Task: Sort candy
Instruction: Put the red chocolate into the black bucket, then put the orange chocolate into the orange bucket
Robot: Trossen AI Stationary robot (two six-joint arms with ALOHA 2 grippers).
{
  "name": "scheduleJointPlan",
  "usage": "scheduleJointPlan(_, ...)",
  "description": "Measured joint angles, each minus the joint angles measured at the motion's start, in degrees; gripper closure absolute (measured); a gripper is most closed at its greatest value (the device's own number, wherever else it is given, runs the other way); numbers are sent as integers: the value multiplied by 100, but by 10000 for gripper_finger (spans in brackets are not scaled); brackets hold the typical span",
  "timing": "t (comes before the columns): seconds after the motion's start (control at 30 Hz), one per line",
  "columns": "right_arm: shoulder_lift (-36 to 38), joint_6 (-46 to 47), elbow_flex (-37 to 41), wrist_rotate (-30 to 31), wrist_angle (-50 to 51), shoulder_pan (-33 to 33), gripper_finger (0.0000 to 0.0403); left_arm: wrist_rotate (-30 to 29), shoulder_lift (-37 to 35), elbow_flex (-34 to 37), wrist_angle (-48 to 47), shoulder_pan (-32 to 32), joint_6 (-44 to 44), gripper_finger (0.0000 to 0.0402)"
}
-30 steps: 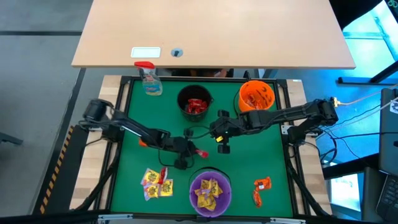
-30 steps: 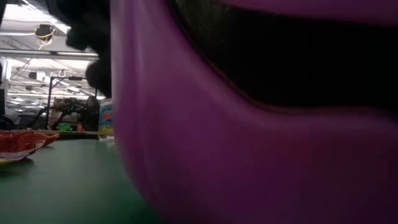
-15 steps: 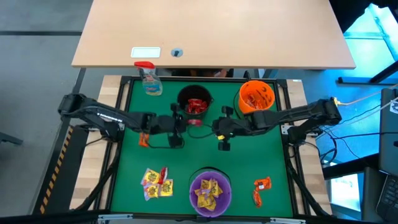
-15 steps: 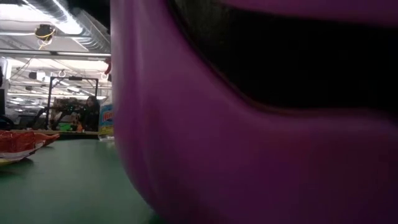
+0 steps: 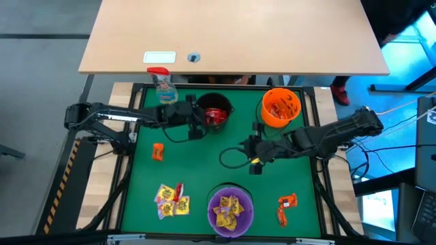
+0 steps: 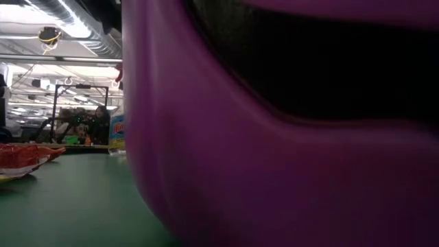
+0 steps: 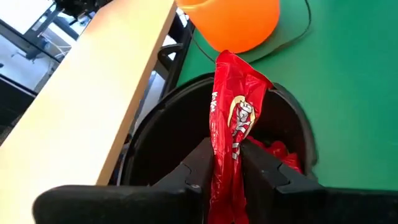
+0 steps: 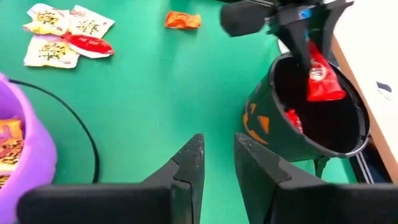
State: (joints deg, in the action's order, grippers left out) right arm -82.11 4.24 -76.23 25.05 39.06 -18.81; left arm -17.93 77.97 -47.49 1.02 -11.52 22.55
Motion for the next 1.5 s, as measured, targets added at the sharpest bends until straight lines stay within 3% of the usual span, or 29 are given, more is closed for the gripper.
scheduleJointPlan(0.23, 299, 7, 493, -80, -467, -78, 320, 613, 49, -246, -367, -466, -412, 312)
scheduleJointPlan(0.57, 1562, 348, 2135, -108, -1704, -65, 320, 650, 19, -374, -675, -579, -667, 231)
scheduleJointPlan(0.77, 2005, 582, 2440, -106, -1698, -72, 320, 326, -486, -1214, -2553, -246, -1127, 218)
scheduleJointPlan(0.93, 2035, 357, 2461, -107, -1763, -72, 320, 303, -922, -1569, -4144, 258, -2323, 219)
scheduleJointPlan(1.1, 2035, 70, 2460, -410, -2071, -72, 320, 188, -1242, -1190, -5163, 923, -3902, 223)
scheduleJointPlan(1.27, 2035, -197, 2459, -823, -2294, -72, 320, 103, -1438, -373, -5144, 1611, -5184, 224)
scheduleJointPlan(1.5, 2162, -254, 3075, -1014, -3013, -72, 320, 709, -1436, 401, -5186, 2461, -6093, 224)
